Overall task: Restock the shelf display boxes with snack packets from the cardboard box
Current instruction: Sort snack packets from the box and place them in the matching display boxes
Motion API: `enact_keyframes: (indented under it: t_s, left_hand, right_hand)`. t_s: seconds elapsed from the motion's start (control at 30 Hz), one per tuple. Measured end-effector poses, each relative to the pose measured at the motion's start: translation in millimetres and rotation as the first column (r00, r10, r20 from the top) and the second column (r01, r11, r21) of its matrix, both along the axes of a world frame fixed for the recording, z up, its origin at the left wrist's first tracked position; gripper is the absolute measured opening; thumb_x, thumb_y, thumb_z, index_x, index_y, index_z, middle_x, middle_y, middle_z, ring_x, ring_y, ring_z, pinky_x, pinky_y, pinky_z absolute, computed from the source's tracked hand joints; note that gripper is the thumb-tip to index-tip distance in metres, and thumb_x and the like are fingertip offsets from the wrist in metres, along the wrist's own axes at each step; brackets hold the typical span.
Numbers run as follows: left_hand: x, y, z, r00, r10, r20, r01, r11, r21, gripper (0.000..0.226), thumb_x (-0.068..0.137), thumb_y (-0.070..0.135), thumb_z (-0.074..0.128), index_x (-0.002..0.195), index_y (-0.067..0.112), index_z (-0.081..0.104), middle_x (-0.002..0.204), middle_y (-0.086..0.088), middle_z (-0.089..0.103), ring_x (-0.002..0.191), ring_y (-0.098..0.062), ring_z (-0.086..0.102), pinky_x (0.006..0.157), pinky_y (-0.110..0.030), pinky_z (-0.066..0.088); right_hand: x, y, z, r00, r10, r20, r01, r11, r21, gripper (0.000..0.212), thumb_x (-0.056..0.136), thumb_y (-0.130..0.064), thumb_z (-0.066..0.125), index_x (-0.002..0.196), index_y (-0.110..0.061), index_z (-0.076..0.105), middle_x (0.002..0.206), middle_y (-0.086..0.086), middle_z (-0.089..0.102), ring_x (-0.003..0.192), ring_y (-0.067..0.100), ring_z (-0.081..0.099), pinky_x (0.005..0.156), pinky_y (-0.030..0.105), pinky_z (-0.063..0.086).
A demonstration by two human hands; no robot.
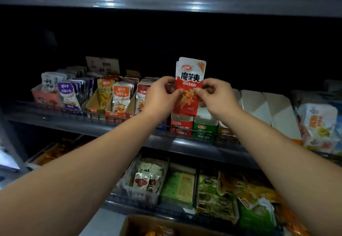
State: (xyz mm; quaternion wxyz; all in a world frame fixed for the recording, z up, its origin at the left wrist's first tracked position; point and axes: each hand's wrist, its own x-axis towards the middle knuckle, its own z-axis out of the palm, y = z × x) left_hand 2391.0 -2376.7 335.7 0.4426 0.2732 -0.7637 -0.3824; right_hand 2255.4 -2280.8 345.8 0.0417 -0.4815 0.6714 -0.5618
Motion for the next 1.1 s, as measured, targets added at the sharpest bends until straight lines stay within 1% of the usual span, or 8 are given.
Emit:
enact_keyframes:
  t_s: [0.3, 0.43, 0.53, 0.63, 0.77, 0.87, 1.03, 1.1]
  left_hand:
    - [-3.0, -12.4, -29.4, 0.982, 0.114, 0.153, -0.092, 0.986, -0.141, 0.043, 0.098, 0.030, 0.068, 0.138, 0.021, 0.059, 0.108, 0.002, 0.070, 0.096, -0.016, 0.068, 0.077, -0.031, 0.058]
    - [-2.1, -14.2, -36.3, 0.947, 0.166, 0.276, -0.118, 0.976, -0.183, 0.041, 0.098, 0.034, 0.068, 0.136, 0.021, 0.060, 0.109, 0.001, 0.071, 0.095, -0.019, 0.069, 0.081, -0.041, 0.061]
    - [-2.4, -12.9, -42.0, 0.924, 0.193, 0.331, -0.123, 0.968, -0.220, 0.029, 0.097, 0.033, 0.069, 0.123, 0.019, 0.065, 0.098, 0.006, 0.067, 0.092, -0.018, 0.068, 0.079, -0.037, 0.060]
    - [-2.5, -12.0, -46.7, 0.915, 0.204, 0.348, -0.131, 0.966, -0.221, 0.031, 0.097, 0.034, 0.069, 0.124, 0.018, 0.066, 0.102, 0.004, 0.069, 0.094, -0.017, 0.068, 0.081, -0.037, 0.060]
    - [-2.6, -11.9, -50.5, 0.918, 0.194, 0.345, -0.140, 0.974, -0.176, 0.039, 0.096, 0.035, 0.071, 0.129, 0.018, 0.063, 0.105, 0.002, 0.070, 0.094, -0.018, 0.068, 0.084, -0.039, 0.060]
    - [-0.9, -11.2, -56.8, 0.935, 0.169, 0.311, -0.132, 0.982, -0.136, 0.033, 0.093, 0.035, 0.073, 0.119, 0.021, 0.058, 0.094, 0.007, 0.066, 0.087, -0.016, 0.067, 0.078, -0.040, 0.060]
    - [0.4, -13.1, -62.6, 0.938, 0.147, 0.313, -0.109, 0.985, -0.135, 0.012, 0.096, 0.034, 0.070, 0.102, 0.024, 0.065, 0.092, 0.007, 0.067, 0.080, -0.011, 0.064, 0.071, -0.033, 0.057]
    - [-1.0, -13.9, -62.5, 0.937, 0.126, 0.325, -0.096, 0.990, -0.108, 0.010, 0.097, 0.032, 0.068, 0.101, 0.024, 0.071, 0.090, 0.008, 0.069, 0.081, -0.011, 0.065, 0.073, -0.031, 0.057]
  right_hand:
    - [-17.9, -18.9, -27.7, 0.997, 0.033, -0.064, -0.021, 0.984, 0.178, 0.013, 0.095, -0.018, 0.067, 0.104, -0.024, 0.060, 0.093, -0.008, 0.066, 0.090, 0.014, 0.068, 0.078, 0.035, 0.062]
    - [-18.3, -17.2, -34.3, 0.983, 0.017, -0.182, 0.025, 0.974, 0.225, 0.029, 0.094, -0.019, 0.068, 0.121, -0.024, 0.058, 0.083, -0.002, 0.066, 0.080, 0.007, 0.064, 0.068, 0.025, 0.052]
    - [-20.0, -19.3, -37.9, 0.982, 0.031, -0.184, 0.016, 0.968, 0.251, 0.032, 0.095, -0.022, 0.067, 0.126, -0.019, 0.060, 0.096, -0.009, 0.066, 0.087, 0.009, 0.064, 0.071, 0.023, 0.053]
    - [-22.8, -24.0, -37.4, 0.991, 0.044, -0.126, -0.013, 0.972, 0.235, 0.031, 0.094, -0.020, 0.068, 0.124, -0.017, 0.061, 0.100, -0.010, 0.065, 0.092, 0.010, 0.065, 0.076, 0.025, 0.056]
    - [-24.5, -28.3, -35.0, 0.985, 0.059, -0.159, -0.024, 0.978, 0.209, 0.022, 0.095, -0.021, 0.068, 0.112, -0.025, 0.054, 0.090, -0.014, 0.063, 0.080, 0.001, 0.063, 0.063, 0.015, 0.053]
    - [-29.0, -34.3, -31.5, 0.974, 0.061, -0.219, -0.016, 0.979, 0.203, 0.019, 0.095, -0.025, 0.067, 0.111, -0.021, 0.059, 0.101, -0.005, 0.065, 0.092, 0.013, 0.066, 0.076, 0.029, 0.059]
    - [-43.7, -47.7, -21.4, 0.951, 0.042, -0.305, 0.031, 0.972, 0.232, 0.010, 0.096, -0.024, 0.066, 0.097, -0.018, 0.058, 0.096, 0.005, 0.070, 0.082, 0.019, 0.071, 0.065, 0.037, 0.061]
    - [-50.2, -53.6, -20.2, 0.937, 0.004, -0.350, 0.072, 0.976, 0.204, 0.009, 0.095, -0.024, 0.067, 0.099, -0.017, 0.061, 0.099, 0.003, 0.069, 0.091, 0.021, 0.070, 0.073, 0.038, 0.061]
